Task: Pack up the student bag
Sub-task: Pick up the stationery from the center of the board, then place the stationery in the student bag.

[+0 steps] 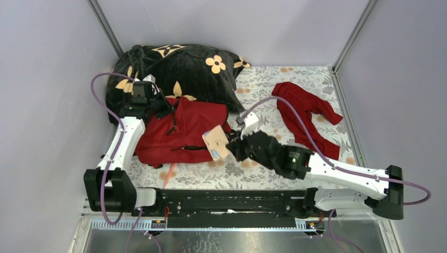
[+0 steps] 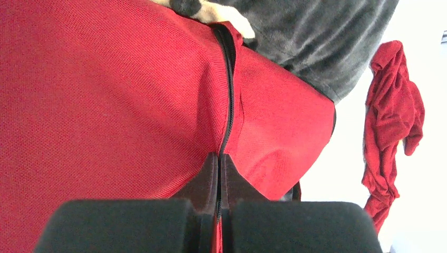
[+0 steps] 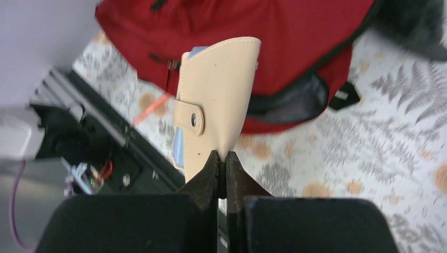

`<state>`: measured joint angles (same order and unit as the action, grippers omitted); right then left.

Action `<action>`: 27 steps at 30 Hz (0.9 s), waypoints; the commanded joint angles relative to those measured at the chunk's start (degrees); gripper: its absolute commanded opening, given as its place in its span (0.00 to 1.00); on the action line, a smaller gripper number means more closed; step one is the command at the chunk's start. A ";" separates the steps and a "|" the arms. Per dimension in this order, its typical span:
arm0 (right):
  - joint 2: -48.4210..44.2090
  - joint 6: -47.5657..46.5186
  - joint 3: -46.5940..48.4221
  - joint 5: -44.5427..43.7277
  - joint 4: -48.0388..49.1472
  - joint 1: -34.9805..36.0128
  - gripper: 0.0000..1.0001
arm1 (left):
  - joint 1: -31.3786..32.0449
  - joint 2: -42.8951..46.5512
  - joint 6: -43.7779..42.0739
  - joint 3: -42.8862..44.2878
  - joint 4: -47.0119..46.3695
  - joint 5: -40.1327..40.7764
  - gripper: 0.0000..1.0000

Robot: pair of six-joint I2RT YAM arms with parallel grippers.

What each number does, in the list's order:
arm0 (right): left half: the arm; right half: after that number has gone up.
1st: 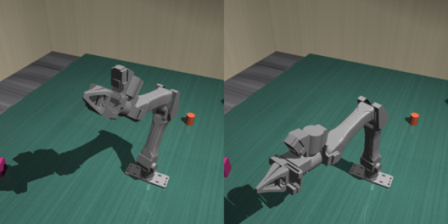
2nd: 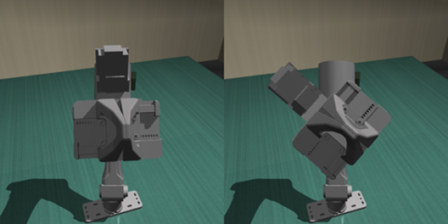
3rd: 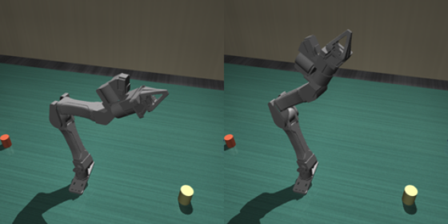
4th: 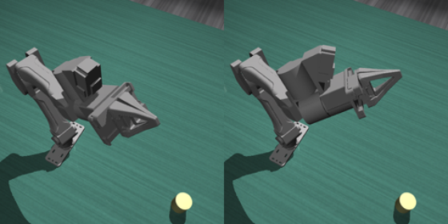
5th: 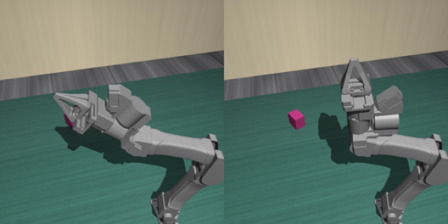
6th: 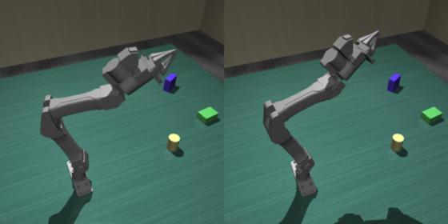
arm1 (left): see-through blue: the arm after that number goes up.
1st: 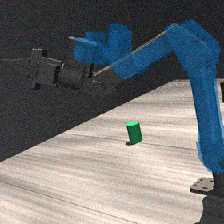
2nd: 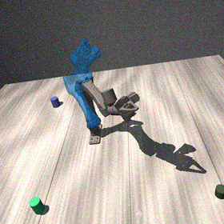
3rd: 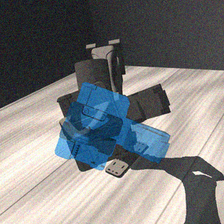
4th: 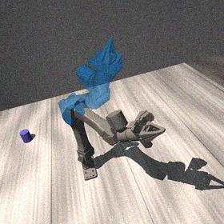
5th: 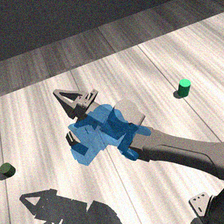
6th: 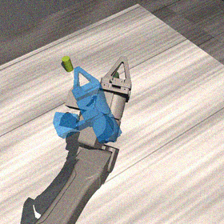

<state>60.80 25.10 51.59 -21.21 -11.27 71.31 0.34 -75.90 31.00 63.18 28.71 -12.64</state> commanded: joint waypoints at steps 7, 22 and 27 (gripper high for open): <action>23.93 1.22 20.87 16.92 13.81 -15.42 0.00 | -0.26 6.13 -1.49 -3.57 -0.39 -3.42 0.00; 48.68 7.85 36.18 28.14 16.01 -17.12 0.00 | -0.25 10.66 -0.80 -5.11 -2.02 -8.57 0.00; 54.78 8.42 42.73 29.57 15.07 -18.53 0.00 | -0.25 11.30 -0.53 -5.86 -1.21 -8.43 0.00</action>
<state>111.59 32.10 86.74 5.08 1.02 53.67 0.21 -66.46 29.89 57.63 29.43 -17.15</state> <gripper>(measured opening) 0.028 0.014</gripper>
